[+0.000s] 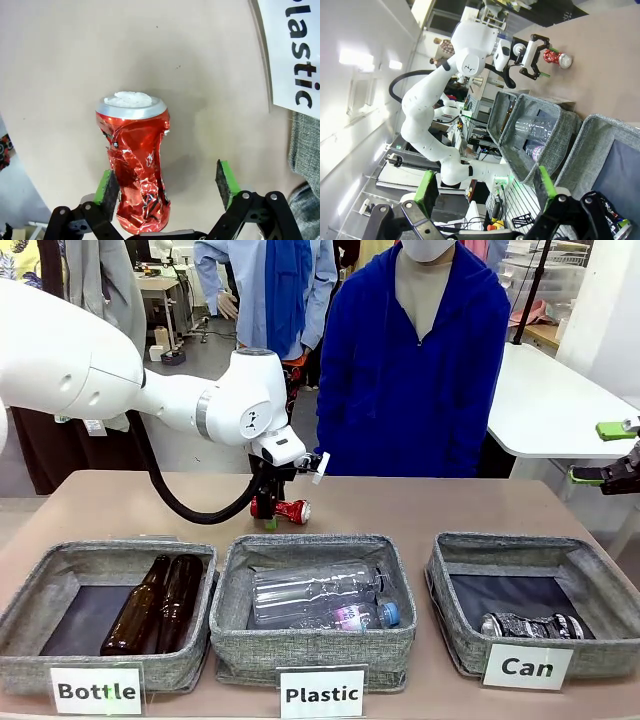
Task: Sort the can waste into the basket.
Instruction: Pick up the can waste from the table and place it in the right Fabric basket.
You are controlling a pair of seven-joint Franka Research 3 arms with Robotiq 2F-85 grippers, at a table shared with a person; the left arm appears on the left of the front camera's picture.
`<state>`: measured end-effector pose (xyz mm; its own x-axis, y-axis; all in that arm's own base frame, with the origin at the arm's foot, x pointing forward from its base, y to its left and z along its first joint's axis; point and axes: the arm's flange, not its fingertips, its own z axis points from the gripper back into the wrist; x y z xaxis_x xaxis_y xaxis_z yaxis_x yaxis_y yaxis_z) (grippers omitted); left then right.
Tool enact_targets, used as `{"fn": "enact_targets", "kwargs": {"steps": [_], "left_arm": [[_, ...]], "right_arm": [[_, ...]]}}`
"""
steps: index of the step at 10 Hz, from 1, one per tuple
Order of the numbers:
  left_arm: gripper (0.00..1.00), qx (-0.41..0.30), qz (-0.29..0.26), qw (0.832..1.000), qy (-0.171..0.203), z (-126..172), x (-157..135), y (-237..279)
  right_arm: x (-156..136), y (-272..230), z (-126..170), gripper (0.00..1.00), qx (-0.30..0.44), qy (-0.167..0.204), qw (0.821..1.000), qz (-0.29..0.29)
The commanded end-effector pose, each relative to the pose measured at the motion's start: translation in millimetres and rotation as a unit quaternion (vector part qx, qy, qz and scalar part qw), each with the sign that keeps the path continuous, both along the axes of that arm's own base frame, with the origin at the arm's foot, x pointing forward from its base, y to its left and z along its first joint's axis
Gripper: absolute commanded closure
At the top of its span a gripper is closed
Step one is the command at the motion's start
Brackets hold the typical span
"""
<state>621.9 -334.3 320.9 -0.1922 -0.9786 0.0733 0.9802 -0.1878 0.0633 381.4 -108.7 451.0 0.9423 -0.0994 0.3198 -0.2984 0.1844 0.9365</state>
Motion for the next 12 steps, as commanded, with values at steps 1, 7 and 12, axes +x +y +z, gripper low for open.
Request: {"fn": "enact_targets", "kwargs": {"steps": [1,7,12], "left_arm": [[0.00,0.004,0.018,1.000,-0.010,-6,3,0],[0.00,0.008,0.058,0.998,-0.016,-16,29,0],[0.05,0.027,0.057,0.998,0.008,-24,32,3]], "right_arm": [[-1,-2,1,0.00,-0.001,-0.008,1.000,0.006],[-1,-2,1,0.00,-0.001,-0.008,1.000,0.006],[-1,-2,1,0.00,-0.001,-0.008,1.000,0.006]]}}
